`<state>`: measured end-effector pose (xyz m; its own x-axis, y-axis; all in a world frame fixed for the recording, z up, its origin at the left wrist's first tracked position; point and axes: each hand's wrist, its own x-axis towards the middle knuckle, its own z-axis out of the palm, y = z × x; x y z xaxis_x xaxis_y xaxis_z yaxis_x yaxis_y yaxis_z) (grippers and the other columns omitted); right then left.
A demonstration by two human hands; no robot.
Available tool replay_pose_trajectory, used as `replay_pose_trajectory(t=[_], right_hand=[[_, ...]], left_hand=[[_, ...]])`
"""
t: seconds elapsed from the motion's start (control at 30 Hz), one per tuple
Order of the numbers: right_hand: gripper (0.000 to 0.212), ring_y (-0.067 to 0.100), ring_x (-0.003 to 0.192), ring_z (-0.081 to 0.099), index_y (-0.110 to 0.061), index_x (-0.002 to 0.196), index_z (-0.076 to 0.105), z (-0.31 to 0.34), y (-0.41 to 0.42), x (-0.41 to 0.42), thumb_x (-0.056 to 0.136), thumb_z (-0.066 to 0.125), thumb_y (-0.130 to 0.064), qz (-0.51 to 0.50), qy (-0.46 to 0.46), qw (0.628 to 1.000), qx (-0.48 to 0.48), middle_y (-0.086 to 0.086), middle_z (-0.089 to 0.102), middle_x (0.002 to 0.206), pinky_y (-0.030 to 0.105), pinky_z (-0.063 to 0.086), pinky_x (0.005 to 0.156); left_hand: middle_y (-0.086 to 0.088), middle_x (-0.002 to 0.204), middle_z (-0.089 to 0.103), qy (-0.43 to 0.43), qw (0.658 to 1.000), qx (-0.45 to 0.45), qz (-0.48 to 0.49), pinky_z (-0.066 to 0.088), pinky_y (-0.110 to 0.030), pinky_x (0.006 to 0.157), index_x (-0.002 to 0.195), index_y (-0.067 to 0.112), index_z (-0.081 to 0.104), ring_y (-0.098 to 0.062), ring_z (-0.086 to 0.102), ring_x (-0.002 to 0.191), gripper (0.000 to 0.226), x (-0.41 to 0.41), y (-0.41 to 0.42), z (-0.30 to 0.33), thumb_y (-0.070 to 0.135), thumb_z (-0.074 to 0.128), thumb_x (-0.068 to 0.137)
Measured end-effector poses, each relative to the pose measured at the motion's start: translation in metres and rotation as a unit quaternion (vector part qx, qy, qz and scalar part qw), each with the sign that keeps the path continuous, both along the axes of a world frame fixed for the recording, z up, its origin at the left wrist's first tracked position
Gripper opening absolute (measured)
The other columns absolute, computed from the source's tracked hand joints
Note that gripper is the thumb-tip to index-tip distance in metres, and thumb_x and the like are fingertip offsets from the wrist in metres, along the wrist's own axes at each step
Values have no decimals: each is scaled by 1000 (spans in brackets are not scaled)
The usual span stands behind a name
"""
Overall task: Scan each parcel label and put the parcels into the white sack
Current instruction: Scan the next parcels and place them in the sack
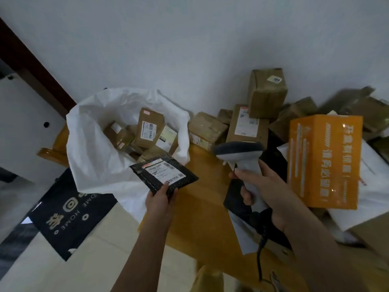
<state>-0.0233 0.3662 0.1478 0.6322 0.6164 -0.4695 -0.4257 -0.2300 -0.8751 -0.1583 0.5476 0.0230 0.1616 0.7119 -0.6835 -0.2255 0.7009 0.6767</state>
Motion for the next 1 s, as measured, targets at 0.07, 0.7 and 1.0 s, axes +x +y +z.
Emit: replay_pose_trajectory(t=[0.07, 0.7, 1.0], right_hand=[[27, 14, 49, 50, -26, 113, 60, -8, 21, 5, 88, 69, -25, -13, 6, 1000, -13, 16, 64, 91, 27, 43, 48], [28, 13, 48, 47, -19, 115, 60, -21, 50, 28, 88, 68, -20, -87, 34, 995, -22, 10, 70, 98, 26, 41, 47], [26, 15, 52, 49, -27, 113, 61, 3, -54, 50, 89, 68, -23, -116, -14, 993, 24, 4, 72, 92, 30, 43, 55]], left_hand=[[-17, 130, 56, -2, 1000, 1, 14, 58, -27, 67, 130, 5, 48, -30, 60, 109, 35, 7, 39, -5, 1, 56, 96], [-18, 132, 49, 21, 987, -57, -147, 51, -41, 98, 132, -4, 46, -34, 58, 116, 36, 60, 95, -14, 2, 53, 97], [-16, 123, 57, 43, 957, 16, -287, 52, -37, 84, 125, 2, 47, -31, 59, 108, 26, 110, -22, 27, 10, 50, 100]])
